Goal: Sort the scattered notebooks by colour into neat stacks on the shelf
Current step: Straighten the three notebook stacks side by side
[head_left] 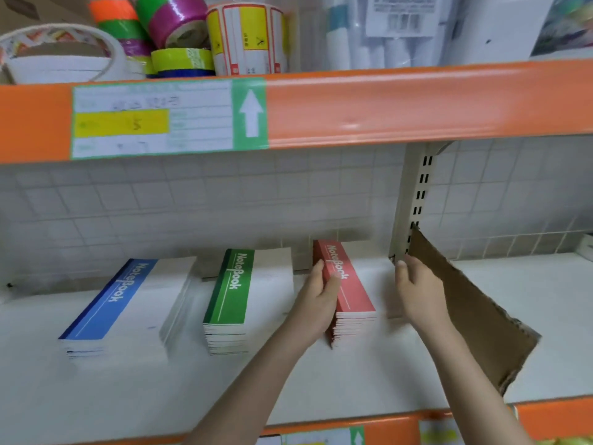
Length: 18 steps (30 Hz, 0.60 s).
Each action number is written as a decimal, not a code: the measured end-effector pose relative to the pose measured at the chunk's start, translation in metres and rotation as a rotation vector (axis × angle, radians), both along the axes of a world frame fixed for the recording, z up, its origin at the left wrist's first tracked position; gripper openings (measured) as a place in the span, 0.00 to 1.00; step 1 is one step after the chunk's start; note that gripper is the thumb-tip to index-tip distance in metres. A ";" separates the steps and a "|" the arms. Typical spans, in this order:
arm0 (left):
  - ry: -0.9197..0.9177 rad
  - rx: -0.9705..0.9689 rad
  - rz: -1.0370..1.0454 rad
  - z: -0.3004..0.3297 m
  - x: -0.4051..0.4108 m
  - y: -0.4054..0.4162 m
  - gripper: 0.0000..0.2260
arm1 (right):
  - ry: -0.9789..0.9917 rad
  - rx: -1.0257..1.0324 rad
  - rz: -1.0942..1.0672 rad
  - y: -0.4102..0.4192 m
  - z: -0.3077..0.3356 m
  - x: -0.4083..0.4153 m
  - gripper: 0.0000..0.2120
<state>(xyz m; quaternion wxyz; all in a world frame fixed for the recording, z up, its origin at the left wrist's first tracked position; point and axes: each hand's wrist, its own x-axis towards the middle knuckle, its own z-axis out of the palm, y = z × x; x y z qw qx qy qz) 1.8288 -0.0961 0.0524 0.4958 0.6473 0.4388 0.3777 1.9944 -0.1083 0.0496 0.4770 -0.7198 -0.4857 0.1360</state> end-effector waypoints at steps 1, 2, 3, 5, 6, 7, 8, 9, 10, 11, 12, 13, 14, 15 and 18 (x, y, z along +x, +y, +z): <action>-0.002 -0.030 0.053 -0.002 0.010 0.008 0.16 | 0.026 -0.052 0.001 0.005 -0.002 0.007 0.14; -0.001 -0.074 0.097 -0.005 0.017 0.015 0.18 | 0.053 -0.106 0.008 0.010 -0.004 0.013 0.14; -0.015 -0.131 0.129 -0.008 0.022 0.020 0.19 | 0.081 -0.154 0.019 0.014 -0.007 0.019 0.14; -0.066 -0.290 0.187 -0.016 0.031 0.031 0.20 | 0.130 -0.231 0.049 0.021 -0.013 0.026 0.14; -0.111 -0.363 0.212 -0.019 0.034 0.035 0.21 | 0.157 -0.258 0.064 0.024 -0.016 0.029 0.14; -0.174 -0.419 0.234 -0.022 0.036 0.036 0.21 | 0.190 -0.270 0.079 0.026 -0.020 0.031 0.14; -0.236 -0.455 0.250 -0.025 0.038 0.038 0.21 | 0.234 -0.272 0.088 0.028 -0.023 0.033 0.14; -0.282 -0.477 0.258 -0.028 0.039 0.038 0.21 | 0.301 -0.263 0.092 0.029 -0.025 0.034 0.15; -0.311 -0.488 0.261 -0.032 0.039 0.038 0.21 | 0.383 -0.251 0.094 0.028 -0.027 0.035 0.14; -0.335 -0.496 0.259 -0.035 0.038 0.038 0.21 | 0.467 -0.246 0.096 0.026 -0.028 0.036 0.14; -0.361 -0.505 0.249 -0.038 0.037 0.038 0.21 | 0.547 -0.245 0.104 0.024 -0.029 0.037 0.14; -0.393 -0.523 0.234 -0.041 0.037 0.039 0.21 | 0.625 -0.246 0.116 0.024 -0.031 0.039 0.16; -0.425 -0.545 0.222 -0.044 0.037 0.039 0.21 | 0.701 -0.236 0.129 0.023 -0.034 0.040 0.17; -0.453 -0.563 0.218 -0.048 0.037 0.040 0.21 | 0.784 -0.219 0.142 0.023 -0.037 0.042 0.18; -0.494 -0.582 0.216 -0.055 0.036 0.043 0.22 | 0.999 -0.177 0.171 0.026 -0.041 0.048 0.21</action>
